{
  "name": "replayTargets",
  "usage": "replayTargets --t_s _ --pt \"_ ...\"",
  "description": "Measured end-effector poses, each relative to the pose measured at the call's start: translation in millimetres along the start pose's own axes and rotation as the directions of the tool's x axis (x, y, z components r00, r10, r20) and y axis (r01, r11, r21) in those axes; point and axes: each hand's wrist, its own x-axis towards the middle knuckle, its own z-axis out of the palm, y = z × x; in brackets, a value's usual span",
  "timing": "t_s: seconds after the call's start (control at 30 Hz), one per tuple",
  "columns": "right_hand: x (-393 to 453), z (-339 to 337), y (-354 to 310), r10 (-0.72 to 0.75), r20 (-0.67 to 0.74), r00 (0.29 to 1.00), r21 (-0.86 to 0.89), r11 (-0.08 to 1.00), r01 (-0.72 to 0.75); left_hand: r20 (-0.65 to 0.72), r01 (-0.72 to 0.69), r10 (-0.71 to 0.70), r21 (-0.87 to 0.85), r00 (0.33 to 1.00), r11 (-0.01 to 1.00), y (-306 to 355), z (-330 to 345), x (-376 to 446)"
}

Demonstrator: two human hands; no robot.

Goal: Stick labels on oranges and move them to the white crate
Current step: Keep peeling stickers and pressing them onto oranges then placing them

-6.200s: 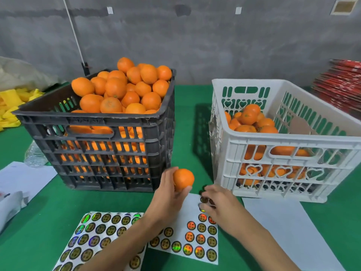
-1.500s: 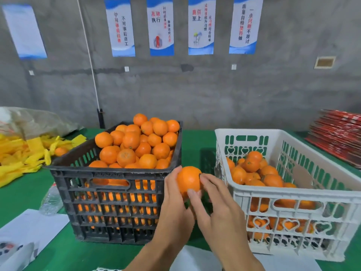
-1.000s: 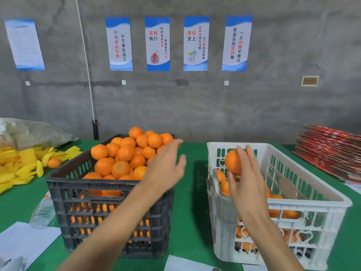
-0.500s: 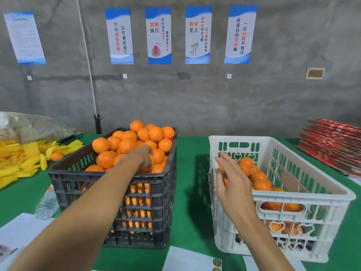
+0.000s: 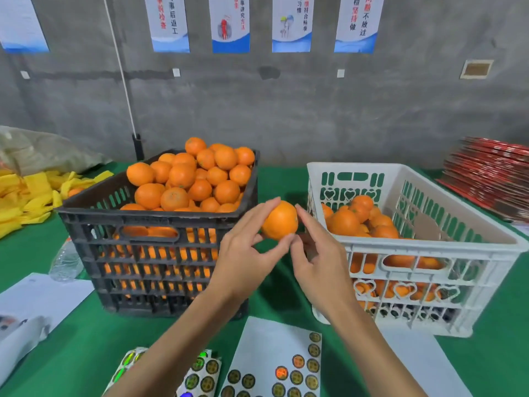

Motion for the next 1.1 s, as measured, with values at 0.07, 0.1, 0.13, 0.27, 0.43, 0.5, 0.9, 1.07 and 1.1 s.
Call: replayTargets --t_s 0.07,0.1,0.13,0.27,0.43,0.5,0.9,1.07,1.1 --pt "-24 3 19 0.061 0.046 0.997 -0.048 0.997 -0.059 0.039 0.066 -0.065 -0.019 0.997 0.998 -12 9 -30" --pt "-36 4 30 0.092 0.087 0.992 -0.073 0.994 -0.086 0.078 0.124 -0.12 -0.046 0.99 0.991 -19 13 -45" --pt "-48 4 41 0.128 0.138 0.982 -0.096 0.989 -0.115 0.131 0.204 -0.192 -0.082 0.973 0.976 -25 16 -60" --pt "-80 -7 73 0.261 0.383 0.886 -0.111 0.965 -0.237 0.377 0.526 -0.447 -0.136 0.811 0.839 -53 21 -111" --pt "-105 -27 93 0.362 0.506 0.783 -0.381 0.908 -0.173 0.487 0.579 -0.465 -0.107 0.74 0.809 -69 28 -145" --pt "-116 -31 96 0.423 0.514 0.746 -0.494 0.857 -0.146 0.493 0.594 -0.485 -0.081 0.722 0.801 -70 29 -148" --pt "-121 -26 95 0.446 0.467 0.763 -0.501 0.845 -0.188 0.455 0.415 -0.431 0.141 0.779 0.899 -62 19 -154" --pt "-121 -26 99 0.437 0.464 0.771 -0.498 0.848 -0.181 0.456 0.385 -0.431 0.196 0.778 0.902 -61 20 -152" --pt "-121 -25 99 0.431 0.471 0.769 -0.505 0.847 -0.166 0.459 0.375 -0.429 0.21 0.778 0.903 -61 20 -153"
